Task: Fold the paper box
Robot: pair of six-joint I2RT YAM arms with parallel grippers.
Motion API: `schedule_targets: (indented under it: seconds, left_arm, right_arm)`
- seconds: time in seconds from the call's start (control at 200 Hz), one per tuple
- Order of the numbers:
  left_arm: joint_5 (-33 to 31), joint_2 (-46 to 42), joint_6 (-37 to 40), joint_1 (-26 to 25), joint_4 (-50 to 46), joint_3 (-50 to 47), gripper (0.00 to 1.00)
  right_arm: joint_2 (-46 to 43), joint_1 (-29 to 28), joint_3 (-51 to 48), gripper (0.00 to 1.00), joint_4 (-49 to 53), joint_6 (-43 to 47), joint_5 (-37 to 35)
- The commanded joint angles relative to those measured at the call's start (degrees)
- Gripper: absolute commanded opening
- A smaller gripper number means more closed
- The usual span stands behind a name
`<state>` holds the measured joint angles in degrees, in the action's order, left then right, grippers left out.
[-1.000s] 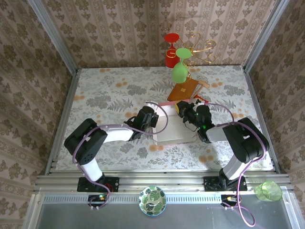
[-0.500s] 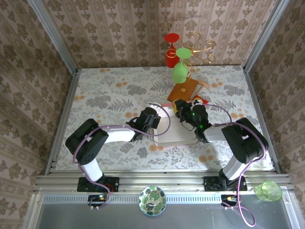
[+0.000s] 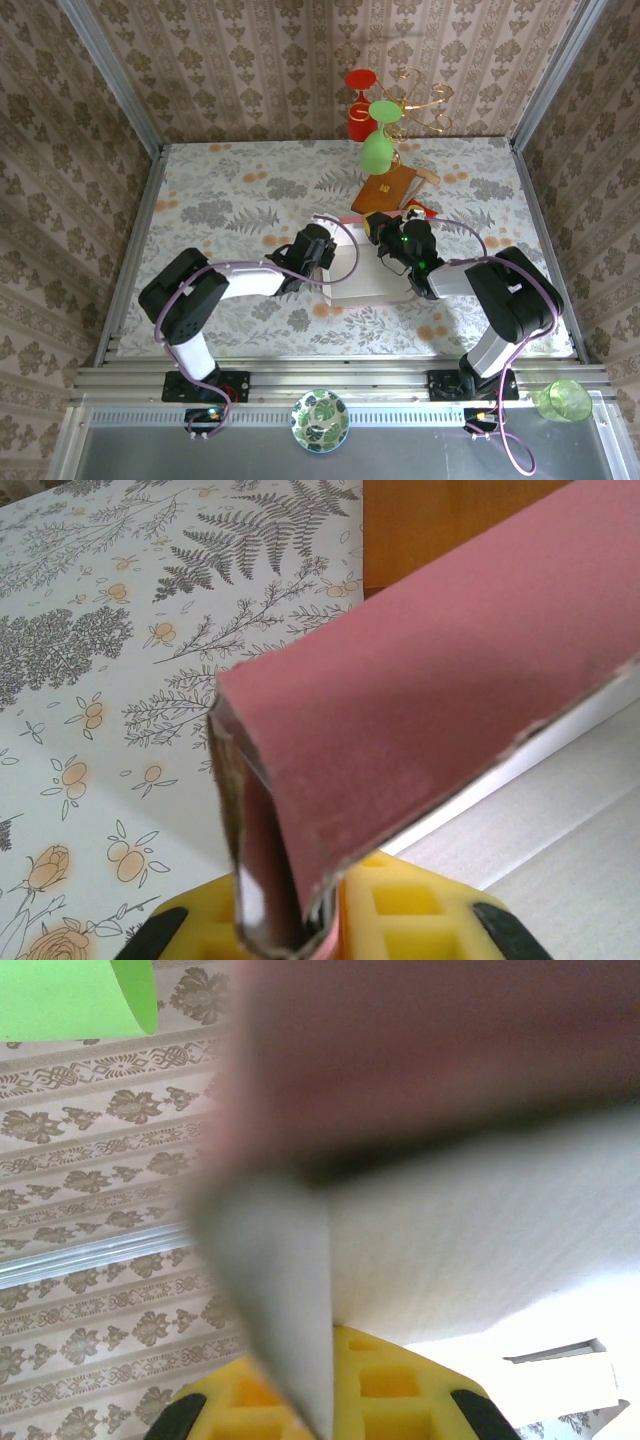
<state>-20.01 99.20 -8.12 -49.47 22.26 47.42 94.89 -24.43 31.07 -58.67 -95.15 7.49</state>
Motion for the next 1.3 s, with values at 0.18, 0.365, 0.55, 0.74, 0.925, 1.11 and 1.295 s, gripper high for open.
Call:
schedule_targets:
  seconds: [0.18, 0.365, 0.55, 0.74, 0.925, 1.11, 1.295]
  left_arm:
    - [-1.7, 3.7, 2.9, 0.0, -2.5, 2.9, 0.21]
    - [-3.8, 5.2, 2.3, 0.3, -2.7, 4.1, 0.11]
    - [-10.1, 6.7, -0.8, 0.3, -6.8, 7.0, 0.0]
    - [-12.4, 6.3, -1.2, 0.7, -8.5, 7.6, 0.0]
    - [-9.9, 2.1, 3.2, 2.1, -6.1, 4.3, 0.0]
    - [-5.2, -4.8, 5.2, 5.2, -8.2, -0.1, 0.0]
    - [-3.2, -10.2, 5.7, 7.4, -9.3, -3.8, 0.0]
  right_arm:
    - [1.4, -0.1, -1.7, 0.0, 1.3, 0.9, 0.4]
    - [1.5, 0.0, -1.7, 0.0, 0.8, 0.4, 0.3]
    - [0.2, 0.0, -1.8, 0.0, 2.3, 0.7, -0.5]
    - [-3.8, -0.1, -2.0, 0.15, 8.4, 1.7, -2.1]
    - [-15.7, 0.1, -1.4, 0.49, 23.9, 4.8, -5.5]
    - [-33.3, 2.7, 1.4, 0.62, 46.8, 15.2, -7.8]
    - [-37.8, 8.1, 2.3, 0.55, 54.3, 21.0, -5.4]
